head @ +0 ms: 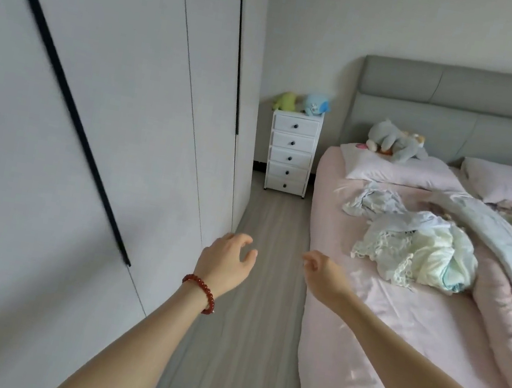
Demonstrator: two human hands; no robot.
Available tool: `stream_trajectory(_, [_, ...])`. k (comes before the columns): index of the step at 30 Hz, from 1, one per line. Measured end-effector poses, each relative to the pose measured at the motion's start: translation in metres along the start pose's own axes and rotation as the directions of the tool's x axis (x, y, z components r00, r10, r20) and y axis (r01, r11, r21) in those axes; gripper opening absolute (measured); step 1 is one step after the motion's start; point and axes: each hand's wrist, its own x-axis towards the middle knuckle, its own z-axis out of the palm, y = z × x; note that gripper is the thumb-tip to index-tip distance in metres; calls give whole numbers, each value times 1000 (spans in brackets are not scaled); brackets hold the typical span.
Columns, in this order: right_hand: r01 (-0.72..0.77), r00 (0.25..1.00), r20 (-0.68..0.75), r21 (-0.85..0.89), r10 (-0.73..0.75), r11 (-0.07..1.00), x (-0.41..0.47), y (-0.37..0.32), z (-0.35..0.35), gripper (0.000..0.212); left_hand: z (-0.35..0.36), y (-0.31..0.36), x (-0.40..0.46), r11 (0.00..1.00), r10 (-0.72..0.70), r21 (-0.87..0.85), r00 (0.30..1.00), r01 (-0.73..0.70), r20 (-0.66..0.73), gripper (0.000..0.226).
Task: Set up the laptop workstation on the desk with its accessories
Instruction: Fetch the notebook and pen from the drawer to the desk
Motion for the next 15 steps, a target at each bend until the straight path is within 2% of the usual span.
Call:
stream_trajectory(8, [-4, 1000, -14, 28, 4, 1000, 245, -22, -6, 35, 1, -29, 255, 999, 33, 28, 999, -33, -18, 34])
stream_trajectory(15, [-62, 996, -56, 33, 64, 998, 467, -33, -46, 32, 1, -34, 503, 995, 89, 36, 996, -90, 14, 36])
